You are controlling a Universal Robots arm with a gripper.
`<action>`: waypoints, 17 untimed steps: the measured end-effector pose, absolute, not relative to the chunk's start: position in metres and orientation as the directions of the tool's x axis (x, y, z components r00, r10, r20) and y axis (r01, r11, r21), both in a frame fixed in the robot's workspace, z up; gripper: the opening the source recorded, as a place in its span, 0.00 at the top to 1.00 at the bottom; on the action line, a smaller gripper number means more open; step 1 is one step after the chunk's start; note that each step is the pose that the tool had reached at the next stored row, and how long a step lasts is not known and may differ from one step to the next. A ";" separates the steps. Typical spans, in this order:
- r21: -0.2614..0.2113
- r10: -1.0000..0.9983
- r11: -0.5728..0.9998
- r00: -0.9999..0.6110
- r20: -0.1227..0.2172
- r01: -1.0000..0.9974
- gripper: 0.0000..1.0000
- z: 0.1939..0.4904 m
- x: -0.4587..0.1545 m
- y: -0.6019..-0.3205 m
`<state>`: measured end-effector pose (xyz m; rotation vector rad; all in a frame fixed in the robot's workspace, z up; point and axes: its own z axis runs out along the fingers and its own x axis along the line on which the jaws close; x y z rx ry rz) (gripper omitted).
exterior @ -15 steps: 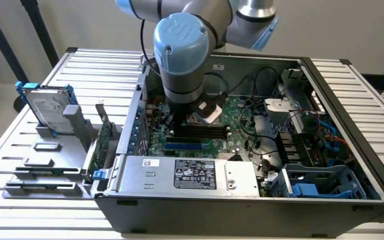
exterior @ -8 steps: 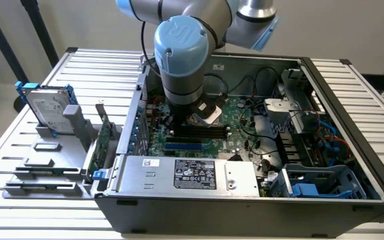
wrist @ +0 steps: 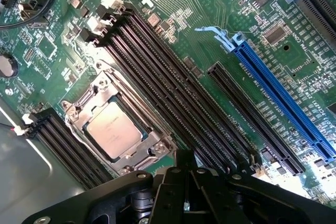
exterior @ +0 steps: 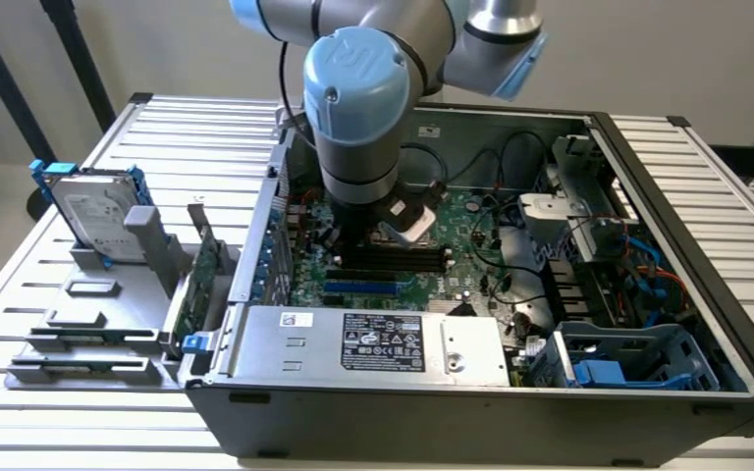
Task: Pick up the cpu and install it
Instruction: 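Install the second cpu locking lever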
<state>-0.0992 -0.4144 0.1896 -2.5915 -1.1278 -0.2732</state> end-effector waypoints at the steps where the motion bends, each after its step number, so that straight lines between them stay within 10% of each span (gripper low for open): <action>1: -0.193 0.682 -0.647 0.673 0.286 0.737 0.89 0.190 -0.099 -0.414; 17: -0.179 0.693 -0.647 0.669 0.269 0.741 0.89 0.234 -0.099 -0.406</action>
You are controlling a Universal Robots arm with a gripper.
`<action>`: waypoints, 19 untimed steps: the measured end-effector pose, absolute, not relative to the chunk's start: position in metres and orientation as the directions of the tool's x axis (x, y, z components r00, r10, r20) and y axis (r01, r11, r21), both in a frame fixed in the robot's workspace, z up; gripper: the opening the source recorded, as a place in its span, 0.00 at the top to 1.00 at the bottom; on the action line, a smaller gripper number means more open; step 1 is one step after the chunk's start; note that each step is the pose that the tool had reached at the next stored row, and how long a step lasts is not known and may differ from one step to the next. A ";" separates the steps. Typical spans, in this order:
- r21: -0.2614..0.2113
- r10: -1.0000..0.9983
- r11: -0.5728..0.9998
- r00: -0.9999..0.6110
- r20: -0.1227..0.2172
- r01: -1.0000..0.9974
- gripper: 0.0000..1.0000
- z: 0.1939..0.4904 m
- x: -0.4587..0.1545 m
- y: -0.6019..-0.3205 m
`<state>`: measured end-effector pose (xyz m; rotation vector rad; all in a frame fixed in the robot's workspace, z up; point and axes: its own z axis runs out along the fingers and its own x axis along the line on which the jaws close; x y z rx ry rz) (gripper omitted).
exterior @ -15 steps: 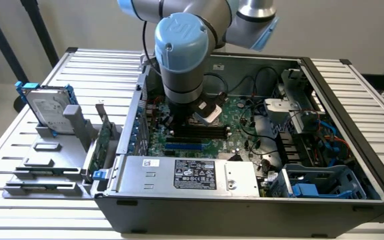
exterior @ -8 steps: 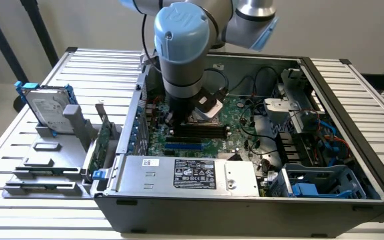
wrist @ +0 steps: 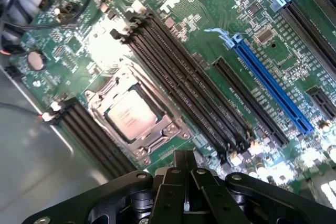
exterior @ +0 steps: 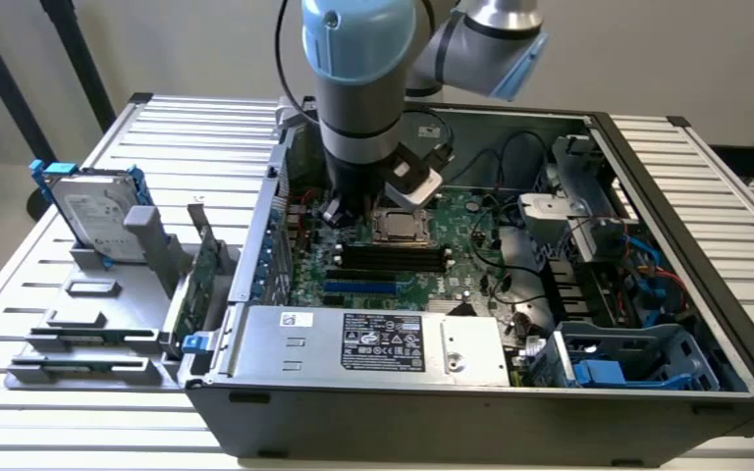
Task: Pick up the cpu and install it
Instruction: 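Install the second cpu locking lever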
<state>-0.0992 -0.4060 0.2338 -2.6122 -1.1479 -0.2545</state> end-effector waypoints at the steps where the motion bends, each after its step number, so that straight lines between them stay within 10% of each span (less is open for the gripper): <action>1: -0.179 0.693 -0.646 0.669 0.268 0.742 0.89 0.237 -0.099 -0.404; 19: -0.179 0.698 -0.641 0.664 0.268 0.747 0.89 0.260 -0.099 -0.397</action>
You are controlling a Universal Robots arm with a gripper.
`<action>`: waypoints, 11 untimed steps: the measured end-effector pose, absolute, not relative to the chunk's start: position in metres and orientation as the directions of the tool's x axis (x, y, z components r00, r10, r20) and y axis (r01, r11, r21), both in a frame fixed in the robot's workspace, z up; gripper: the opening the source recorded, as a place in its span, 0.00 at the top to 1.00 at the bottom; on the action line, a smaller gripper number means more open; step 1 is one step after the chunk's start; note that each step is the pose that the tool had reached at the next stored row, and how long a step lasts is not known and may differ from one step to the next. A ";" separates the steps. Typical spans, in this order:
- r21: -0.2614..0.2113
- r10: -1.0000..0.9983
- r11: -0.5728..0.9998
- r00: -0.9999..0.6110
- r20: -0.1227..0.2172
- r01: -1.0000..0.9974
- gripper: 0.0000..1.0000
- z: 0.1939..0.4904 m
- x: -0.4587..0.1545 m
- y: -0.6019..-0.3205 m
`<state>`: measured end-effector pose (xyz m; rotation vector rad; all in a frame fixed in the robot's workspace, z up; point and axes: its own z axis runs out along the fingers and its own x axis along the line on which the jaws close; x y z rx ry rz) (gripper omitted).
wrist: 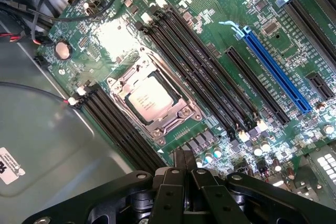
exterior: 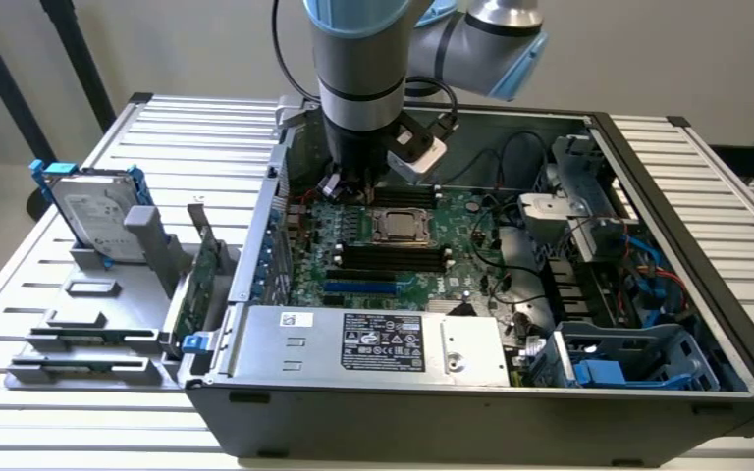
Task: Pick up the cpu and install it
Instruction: 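Install the second cpu locking lever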
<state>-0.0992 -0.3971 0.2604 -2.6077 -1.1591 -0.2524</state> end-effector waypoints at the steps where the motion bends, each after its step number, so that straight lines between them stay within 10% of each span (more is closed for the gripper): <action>1: -0.179 0.698 -0.641 0.664 0.268 0.747 0.89 0.260 -0.099 -0.397; 11: -0.179 0.698 -0.641 0.664 0.268 0.747 0.89 0.260 -0.099 -0.397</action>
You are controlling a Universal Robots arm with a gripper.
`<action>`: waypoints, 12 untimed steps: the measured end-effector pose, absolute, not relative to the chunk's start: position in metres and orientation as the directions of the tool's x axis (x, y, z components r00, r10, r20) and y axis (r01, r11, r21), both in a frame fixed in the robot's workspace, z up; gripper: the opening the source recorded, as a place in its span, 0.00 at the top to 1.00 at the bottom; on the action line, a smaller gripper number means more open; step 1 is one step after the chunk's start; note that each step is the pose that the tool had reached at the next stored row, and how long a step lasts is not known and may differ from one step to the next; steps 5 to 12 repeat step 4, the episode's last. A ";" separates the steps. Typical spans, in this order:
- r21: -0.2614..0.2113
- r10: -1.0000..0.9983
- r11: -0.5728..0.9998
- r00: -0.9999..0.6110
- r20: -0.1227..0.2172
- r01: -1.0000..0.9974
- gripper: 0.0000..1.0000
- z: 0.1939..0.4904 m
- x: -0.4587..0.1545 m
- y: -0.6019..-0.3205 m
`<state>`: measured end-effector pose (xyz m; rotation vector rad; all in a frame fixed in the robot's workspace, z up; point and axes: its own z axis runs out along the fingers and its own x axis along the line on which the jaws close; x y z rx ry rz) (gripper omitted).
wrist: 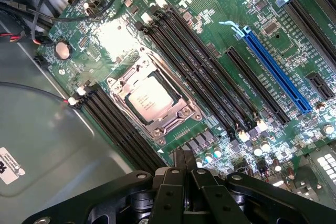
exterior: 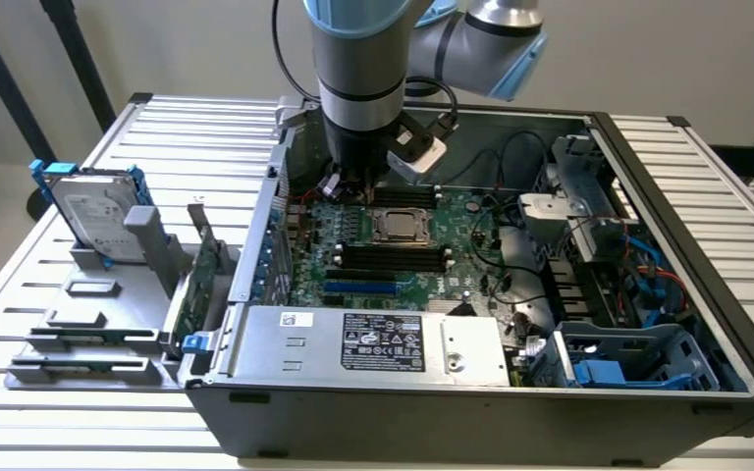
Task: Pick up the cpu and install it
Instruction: 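Install the second cpu locking lever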
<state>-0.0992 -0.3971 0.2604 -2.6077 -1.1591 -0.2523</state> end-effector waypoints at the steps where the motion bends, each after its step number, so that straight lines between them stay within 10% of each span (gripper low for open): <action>1: -0.179 0.698 -0.641 0.664 0.268 0.747 0.89 0.260 -0.099 -0.397; 12: -0.179 0.698 -0.641 0.664 0.268 0.747 0.89 0.260 -0.099 -0.397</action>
